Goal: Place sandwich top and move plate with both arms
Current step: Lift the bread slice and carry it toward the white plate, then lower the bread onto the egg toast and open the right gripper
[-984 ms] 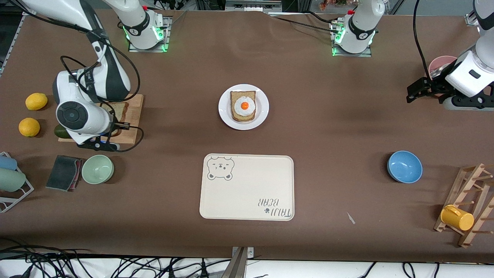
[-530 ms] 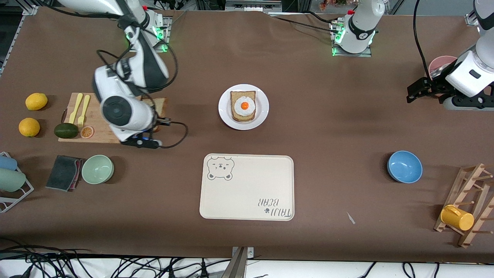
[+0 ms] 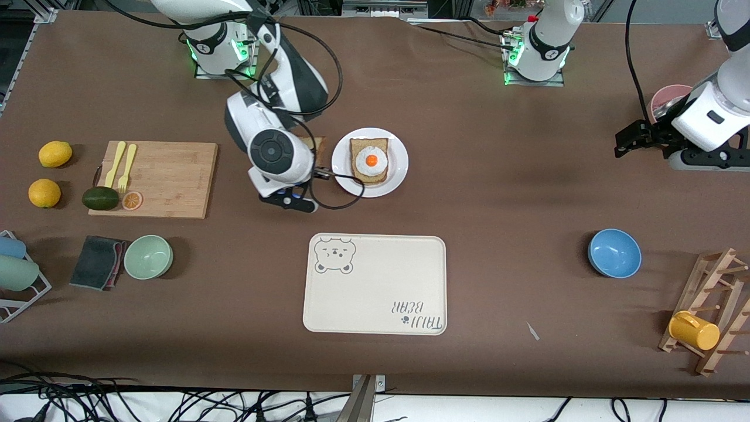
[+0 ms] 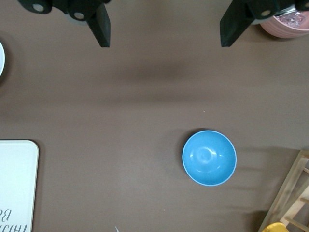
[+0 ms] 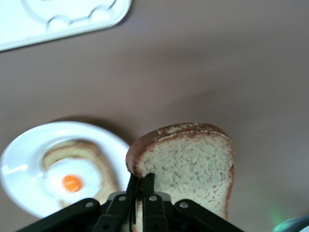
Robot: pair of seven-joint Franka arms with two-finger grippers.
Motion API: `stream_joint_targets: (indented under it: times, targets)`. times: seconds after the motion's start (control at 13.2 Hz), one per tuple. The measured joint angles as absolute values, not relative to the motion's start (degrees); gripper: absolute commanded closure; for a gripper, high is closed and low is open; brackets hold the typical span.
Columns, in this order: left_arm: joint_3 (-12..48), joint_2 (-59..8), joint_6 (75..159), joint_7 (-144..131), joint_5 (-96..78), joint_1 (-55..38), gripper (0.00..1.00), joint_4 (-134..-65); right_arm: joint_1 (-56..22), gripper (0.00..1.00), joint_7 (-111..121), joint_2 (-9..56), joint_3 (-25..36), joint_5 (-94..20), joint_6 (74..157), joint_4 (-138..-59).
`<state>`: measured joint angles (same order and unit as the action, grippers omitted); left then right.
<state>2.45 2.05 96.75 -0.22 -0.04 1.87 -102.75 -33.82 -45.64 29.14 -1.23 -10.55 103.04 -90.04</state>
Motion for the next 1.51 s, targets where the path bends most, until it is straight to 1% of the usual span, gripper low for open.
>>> stream_joint_targets:
  times: [0.23, 0.61, 0.98, 1.06, 1.14, 1.21, 1.29, 1.36, 1.51]
  targets:
    - [2.44, 1.32, 96.78, -0.22, -0.04, 1.87, 0.00, -102.75, -38.13, 1.00, -47.72, 30.43, -1.29, -11.98, 103.76, -89.26]
    - [2.41, 1.32, 96.78, -0.22, -0.04, 1.90, 0.00, -102.72, -44.01, 1.00, -50.54, 33.64, -1.30, -12.09, 111.86, -89.21]
    - [2.35, 1.43, 96.78, -0.22, -0.04, 1.98, 0.00, -102.59, -46.54, 1.00, -51.98, 37.27, -1.27, -12.09, 117.22, -89.19]
    - [2.35, 1.46, 96.78, -0.22, -0.04, 1.98, 0.00, -102.59, -46.68, 0.86, -52.01, 37.49, -1.27, -12.08, 117.47, -89.18]
    - [2.35, 1.48, 96.78, -0.22, -0.04, 1.98, 0.00, -102.59, -46.70, 0.54, -52.01, 37.61, -1.26, -11.94, 117.57, -89.15]
    - [2.35, 1.50, 96.78, -0.22, -0.04, 1.98, 0.00, -102.59, -46.70, 0.32, -52.01, 37.64, -1.25, -11.51, 117.65, -89.13]
    - [2.34, 1.52, 96.78, -0.22, -0.04, 1.98, 0.00, -102.59, -46.70, 0.18, -52.01, 37.64, -1.24, -10.54, 118.08, -89.08]
    - [2.33, 1.54, 96.78, -0.22, -0.04, 1.99, 0.00, -102.59, -46.71, 0.11, -52.03, 37.64, -1.23, -9.46, 119.03, -89.03]
    - [2.33, 1.53, 96.78, -0.22, -0.04, 1.99, 0.00, -102.59, -46.72, 0.02, -52.62, 37.64, -1.21, -8.34, 120.58, -88.89]
